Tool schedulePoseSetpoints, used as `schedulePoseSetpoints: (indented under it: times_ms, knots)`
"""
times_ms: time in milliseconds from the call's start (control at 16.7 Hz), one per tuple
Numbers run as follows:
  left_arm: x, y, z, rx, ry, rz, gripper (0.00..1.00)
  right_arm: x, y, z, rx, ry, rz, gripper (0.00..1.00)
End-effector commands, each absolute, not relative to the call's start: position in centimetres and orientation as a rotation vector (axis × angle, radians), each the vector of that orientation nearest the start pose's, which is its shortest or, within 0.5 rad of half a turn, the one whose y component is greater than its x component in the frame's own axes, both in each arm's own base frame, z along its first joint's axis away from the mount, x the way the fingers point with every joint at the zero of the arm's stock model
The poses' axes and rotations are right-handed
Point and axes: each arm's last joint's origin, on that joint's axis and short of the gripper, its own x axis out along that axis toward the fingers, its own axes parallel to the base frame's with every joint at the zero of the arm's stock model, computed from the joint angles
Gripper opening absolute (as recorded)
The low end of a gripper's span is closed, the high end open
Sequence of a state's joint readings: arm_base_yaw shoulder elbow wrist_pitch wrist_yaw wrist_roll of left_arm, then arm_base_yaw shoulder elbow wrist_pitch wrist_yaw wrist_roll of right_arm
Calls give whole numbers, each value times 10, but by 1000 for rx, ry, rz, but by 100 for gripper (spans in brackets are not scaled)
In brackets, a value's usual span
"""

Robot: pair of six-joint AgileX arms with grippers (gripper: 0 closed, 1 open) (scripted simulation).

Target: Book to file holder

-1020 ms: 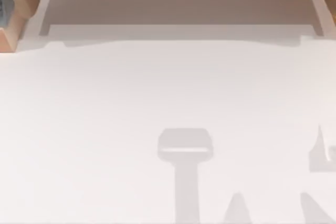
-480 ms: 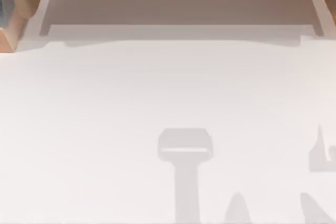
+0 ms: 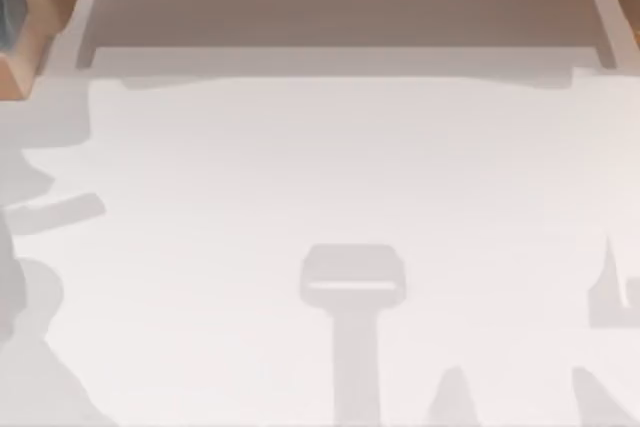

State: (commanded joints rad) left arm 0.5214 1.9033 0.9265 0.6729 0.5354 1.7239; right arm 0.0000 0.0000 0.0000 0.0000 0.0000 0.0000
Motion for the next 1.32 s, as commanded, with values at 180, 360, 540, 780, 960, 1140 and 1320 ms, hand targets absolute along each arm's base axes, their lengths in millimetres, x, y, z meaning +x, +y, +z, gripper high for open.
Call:
schedulePoseSetpoints:
  times_ms: [180, 360, 540, 780, 960, 1140, 1320]
  knots:
    - [347, 177, 151, 1561, 178, -230, 0, 106, -1, 160, 0, 0, 0, 100]
    - [347, 177, 151, 1561, 178, -230, 0, 106, -1, 160, 0, 0, 0, 100]
    - [350, 178, 149, 1561, 182, -230, 0, 106, -1, 160, 0, 0, 0, 100]
    - [365, 178, 148, 1562, 179, -229, 0, 106, -1, 160, 0, 0, 0, 100]
    - [376, 177, 147, 1562, 177, -229, 0, 106, -1, 160, 0, 0, 0, 100]
    - [377, 177, 146, 1561, 178, -230, 0, 106, -1, 160, 0, 0, 0, 100]
    - [377, 177, 146, 1561, 178, -230, 15, 106, -1, 160, 0, 0, 0, 100]
